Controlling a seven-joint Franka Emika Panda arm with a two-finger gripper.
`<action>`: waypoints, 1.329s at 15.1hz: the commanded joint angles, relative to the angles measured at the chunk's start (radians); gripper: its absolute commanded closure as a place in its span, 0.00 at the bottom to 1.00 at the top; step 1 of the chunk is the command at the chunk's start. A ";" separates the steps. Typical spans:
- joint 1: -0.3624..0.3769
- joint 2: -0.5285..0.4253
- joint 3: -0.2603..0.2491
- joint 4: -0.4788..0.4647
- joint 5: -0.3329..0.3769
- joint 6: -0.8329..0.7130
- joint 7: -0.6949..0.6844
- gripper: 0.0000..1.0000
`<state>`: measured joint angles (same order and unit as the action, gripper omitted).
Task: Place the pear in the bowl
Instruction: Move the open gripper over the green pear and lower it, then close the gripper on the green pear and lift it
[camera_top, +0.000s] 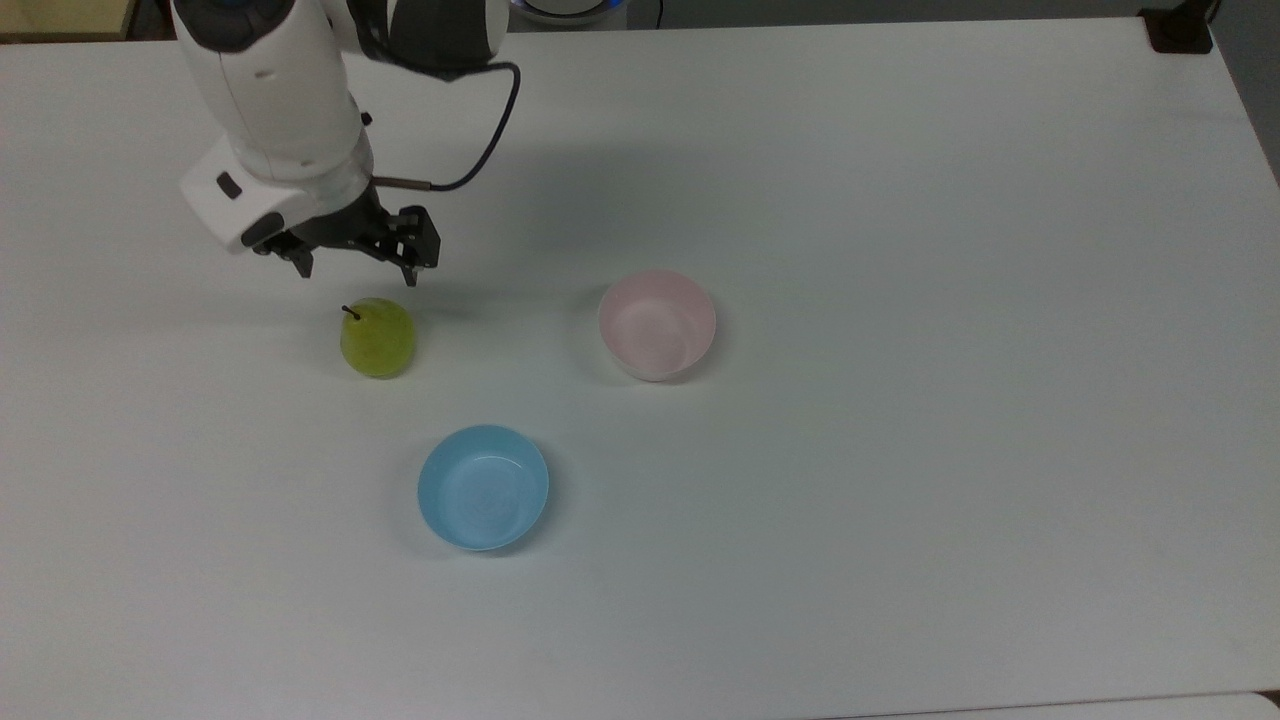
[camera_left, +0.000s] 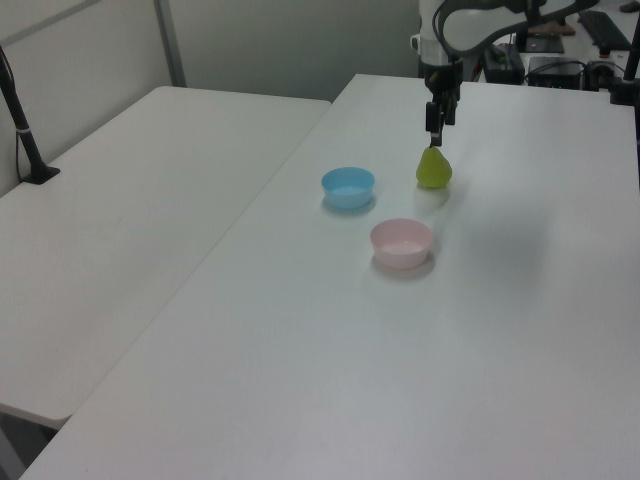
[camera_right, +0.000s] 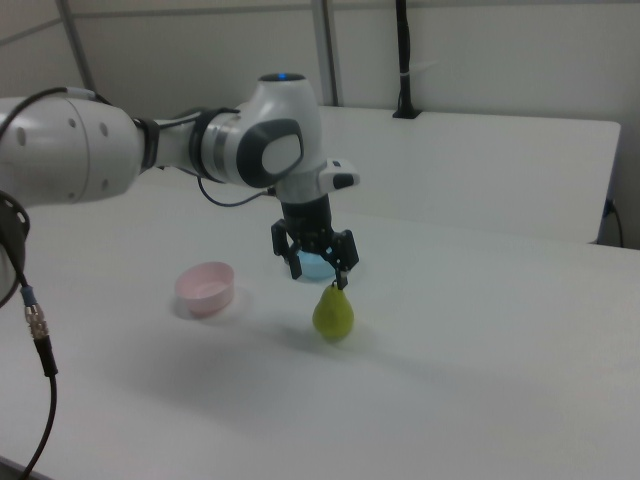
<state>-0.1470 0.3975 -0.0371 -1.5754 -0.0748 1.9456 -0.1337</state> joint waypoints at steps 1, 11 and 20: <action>0.004 0.052 -0.001 -0.012 0.000 0.074 -0.009 0.00; 0.003 0.123 -0.003 -0.012 -0.008 0.136 -0.018 0.66; 0.014 -0.031 0.005 -0.011 -0.040 -0.054 -0.009 0.69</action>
<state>-0.1455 0.4606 -0.0365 -1.5614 -0.0828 1.9884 -0.1338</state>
